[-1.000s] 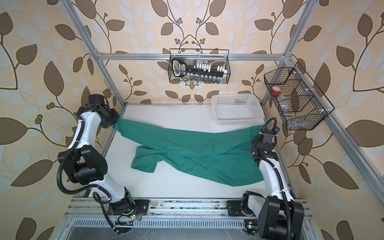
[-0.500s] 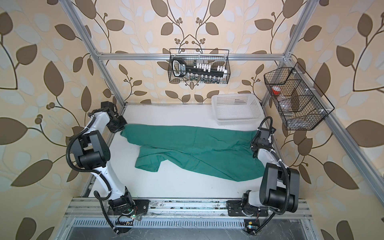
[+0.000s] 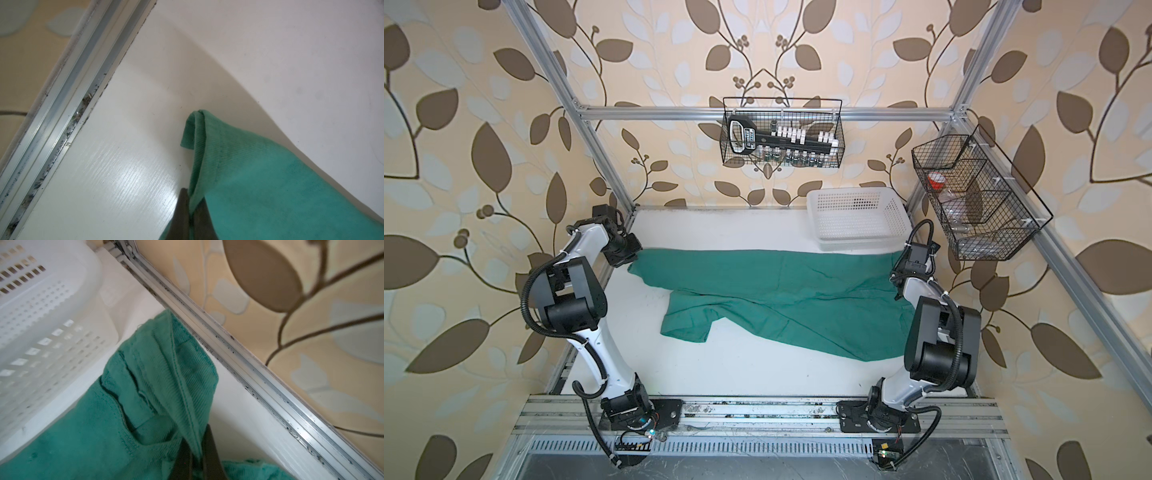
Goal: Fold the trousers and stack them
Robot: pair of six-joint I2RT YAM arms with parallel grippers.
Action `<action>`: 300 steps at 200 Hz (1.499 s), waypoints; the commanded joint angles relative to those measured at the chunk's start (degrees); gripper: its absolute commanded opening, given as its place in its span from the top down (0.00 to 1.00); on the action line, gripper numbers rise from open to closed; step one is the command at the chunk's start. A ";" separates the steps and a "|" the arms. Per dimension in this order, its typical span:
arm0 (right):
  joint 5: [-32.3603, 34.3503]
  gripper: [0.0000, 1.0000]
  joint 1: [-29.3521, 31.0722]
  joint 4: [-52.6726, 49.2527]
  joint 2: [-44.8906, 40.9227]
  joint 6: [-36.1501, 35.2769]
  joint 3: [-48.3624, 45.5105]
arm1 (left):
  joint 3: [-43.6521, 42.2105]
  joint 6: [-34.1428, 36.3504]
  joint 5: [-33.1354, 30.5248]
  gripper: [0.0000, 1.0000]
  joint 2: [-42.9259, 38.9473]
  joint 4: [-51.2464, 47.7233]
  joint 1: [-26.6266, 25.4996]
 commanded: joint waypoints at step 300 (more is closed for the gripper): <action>-16.67 0.01 37.41 -35.35 -38.21 22.85 -14.19 | -51.36 -32.72 -0.02 0.31 -45.51 -0.42 -22.11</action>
